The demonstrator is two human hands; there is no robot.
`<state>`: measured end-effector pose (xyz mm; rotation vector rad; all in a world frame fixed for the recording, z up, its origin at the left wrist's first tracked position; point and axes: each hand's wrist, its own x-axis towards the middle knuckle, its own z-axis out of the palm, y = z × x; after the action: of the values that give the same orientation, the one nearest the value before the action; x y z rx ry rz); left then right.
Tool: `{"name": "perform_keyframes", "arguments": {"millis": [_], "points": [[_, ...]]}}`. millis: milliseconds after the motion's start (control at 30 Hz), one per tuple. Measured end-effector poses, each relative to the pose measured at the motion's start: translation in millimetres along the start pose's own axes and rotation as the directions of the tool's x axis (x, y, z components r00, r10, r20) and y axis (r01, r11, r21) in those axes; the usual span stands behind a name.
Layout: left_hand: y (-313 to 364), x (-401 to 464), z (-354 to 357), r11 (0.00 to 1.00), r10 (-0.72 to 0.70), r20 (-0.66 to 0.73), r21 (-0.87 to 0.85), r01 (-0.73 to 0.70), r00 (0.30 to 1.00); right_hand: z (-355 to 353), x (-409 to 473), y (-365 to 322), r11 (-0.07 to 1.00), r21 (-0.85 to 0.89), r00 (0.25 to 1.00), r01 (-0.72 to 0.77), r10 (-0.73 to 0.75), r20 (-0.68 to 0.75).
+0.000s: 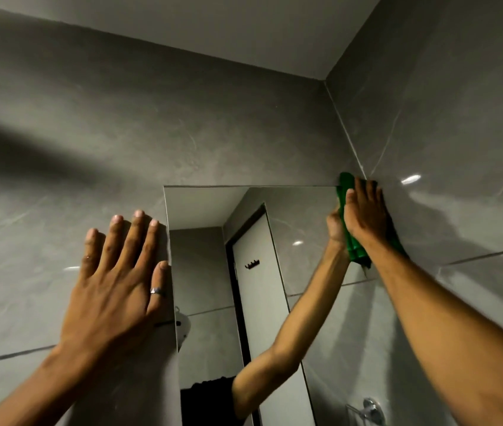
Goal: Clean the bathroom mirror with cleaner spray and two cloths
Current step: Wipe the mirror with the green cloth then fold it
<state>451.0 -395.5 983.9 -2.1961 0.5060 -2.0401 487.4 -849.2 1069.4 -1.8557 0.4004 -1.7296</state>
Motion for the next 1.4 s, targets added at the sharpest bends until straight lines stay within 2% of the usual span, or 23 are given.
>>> {"name": "perform_keyframes", "arguments": {"millis": [67,133,300,400,467,567,667,733,767,800,833,867,900,933,967,1000,1067,1167,1233,1333,1400], "points": [[0,1,0,1.0,0.0,-0.013,-0.004,0.0,1.0,0,-4,-15,0.999,0.026,0.999,-0.035,0.035,-0.015],[2,1,-1,1.0,-0.004,-0.025,-0.009,0.004,1.0,2,-19,-45,0.999,0.045,1.0,-0.005,0.006,-0.011],[5,5,-5,0.998,-0.047,0.02,-0.043,0.047,0.999,20,-116,-184,0.961,0.099,0.965,0.26,-0.261,-0.001],[4,-4,-9,0.993,-0.095,0.075,-0.065,0.1,0.993,31,-178,-251,0.935,0.114,0.94,0.335,-0.34,0.026],[-3,-20,-10,0.994,-0.1,0.084,-0.038,0.104,0.991,33,-200,-275,0.94,0.134,0.945,0.314,-0.322,0.048],[-17,-42,-15,0.999,-0.036,0.083,-0.014,0.037,0.996,29,-219,-289,0.942,0.189,0.957,0.276,-0.288,0.039],[-21,-53,-22,0.999,0.015,0.161,-0.05,-0.007,0.987,22,-245,-293,0.912,0.293,0.95,0.287,-0.311,0.036],[-24,-58,-31,0.984,0.023,0.263,-0.175,0.024,0.964,8,-261,-294,0.848,0.482,0.956,0.221,-0.287,0.067],[-26,-59,-37,0.957,0.016,0.306,-0.28,0.074,0.952,-3,-267,-296,0.777,0.62,0.967,0.104,-0.225,0.121],[-26,-58,-48,0.88,-0.012,0.359,-0.44,0.181,0.933,-16,-271,-298,0.656,0.749,0.968,-0.088,-0.12,0.219],[-23,-57,-63,0.7,-0.065,0.425,-0.625,0.345,0.903,-31,-275,-301,0.479,0.816,0.932,-0.324,0.013,0.362],[-18,-56,-82,0.377,-0.139,0.519,-0.76,0.53,0.843,-46,-278,-302,0.278,0.808,0.853,-0.519,0.104,0.511],[-13,-60,-102,0.006,-0.203,0.615,-0.777,0.629,0.762,-60,-286,-296,0.104,0.758,0.765,-0.644,0.114,0.634],[-10,-66,-120,-0.28,-0.223,0.718,-0.695,0.663,0.659,-74,-297,-289,-0.002,0.702,0.701,-0.712,0.05,0.711],[-8,-76,-138,-0.457,-0.157,0.808,-0.569,0.684,0.567,-90,-312,-286,-0.057,0.654,0.654,-0.755,0.01,0.756],[-8,-87,-155,-0.543,-0.055,0.854,-0.46,0.703,0.517,-102,-328,-280,-0.113,0.617,0.624,-0.778,-0.031,0.781],[-13,-118,-186,-0.615,0.105,0.881,-0.307,0.726,0.461,-125,-368,-266,-0.192,0.531,0.552,-0.825,-0.075,0.831],[-14,-173,-226,-0.639,0.19,0.909,-0.173,0.749,0.371,-153,-429,-244,-0.191,0.417,0.437,-0.889,-0.074,0.897],[-14,-226,-246,-0.624,0.215,0.925,-0.117,0.773,0.314,-169,-478,-231,-0.178,0.341,0.355,-0.923,-0.052,0.933],[-18,-310,-269,-0.587,0.227,0.956,-0.019,0.809,0.187,-185,-543,-211,-0.139,0.218,0.224,-0.966,-0.026,0.974],[-17,-364,-286,-0.579,0.191,0.974,0.012,0.815,0.121,-196,-584,-199,-0.049,0.054,0.056,-0.997,-0.036,0.998]]}}
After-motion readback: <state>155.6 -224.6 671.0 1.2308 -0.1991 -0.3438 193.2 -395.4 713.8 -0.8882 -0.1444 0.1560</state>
